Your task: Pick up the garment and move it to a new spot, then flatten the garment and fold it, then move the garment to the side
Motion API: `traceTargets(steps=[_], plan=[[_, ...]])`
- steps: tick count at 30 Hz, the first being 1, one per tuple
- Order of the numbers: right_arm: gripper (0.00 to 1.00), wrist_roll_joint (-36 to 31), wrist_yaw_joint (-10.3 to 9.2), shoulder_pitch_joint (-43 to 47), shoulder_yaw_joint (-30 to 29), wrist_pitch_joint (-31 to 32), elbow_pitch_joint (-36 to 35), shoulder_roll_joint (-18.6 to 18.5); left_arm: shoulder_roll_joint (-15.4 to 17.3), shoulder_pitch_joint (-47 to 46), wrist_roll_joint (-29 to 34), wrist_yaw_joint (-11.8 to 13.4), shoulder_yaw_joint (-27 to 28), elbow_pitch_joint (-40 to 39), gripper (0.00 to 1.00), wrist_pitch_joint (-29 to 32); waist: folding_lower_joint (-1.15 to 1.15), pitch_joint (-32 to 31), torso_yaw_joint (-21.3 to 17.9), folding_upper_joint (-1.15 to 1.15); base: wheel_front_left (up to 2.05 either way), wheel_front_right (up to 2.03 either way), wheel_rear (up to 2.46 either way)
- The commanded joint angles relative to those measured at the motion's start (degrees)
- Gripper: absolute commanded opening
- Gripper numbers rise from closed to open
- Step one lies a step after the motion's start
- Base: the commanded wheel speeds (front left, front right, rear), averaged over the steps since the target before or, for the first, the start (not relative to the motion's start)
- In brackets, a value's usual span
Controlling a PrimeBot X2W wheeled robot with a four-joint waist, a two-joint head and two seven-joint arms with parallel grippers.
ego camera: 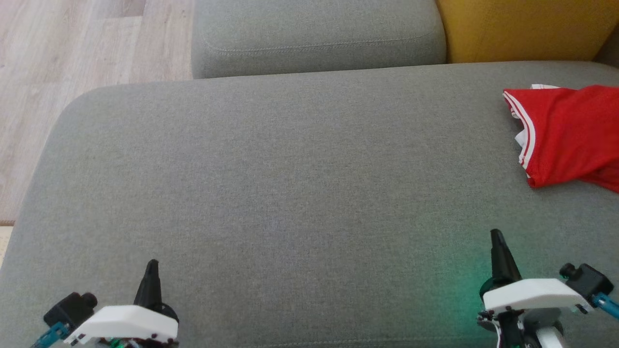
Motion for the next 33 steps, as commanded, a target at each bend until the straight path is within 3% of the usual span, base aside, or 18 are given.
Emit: traceTargets(steps=[1, 33], plan=[[0.00, 1.88, 0.18, -3.27, -0.06, 0.48, -2.33, -0.54, 0.30, -3.47, -1.88, -0.71, 1.66, -1.99, 0.00, 0.50, 0.00, 0.03, 0.04, 0.00, 0.00, 0.00, 0.00], [0.00, 20.55, 0.27, -3.62, -4.28, 5.54, -5.97, -0.46, 0.36, -6.60, -22.31, -3.56, 4.93, -2.40, 0.00, 5.59, 0.00, 0.50, 0.70, 0.00, 0.00, 0.00, 0.00]])
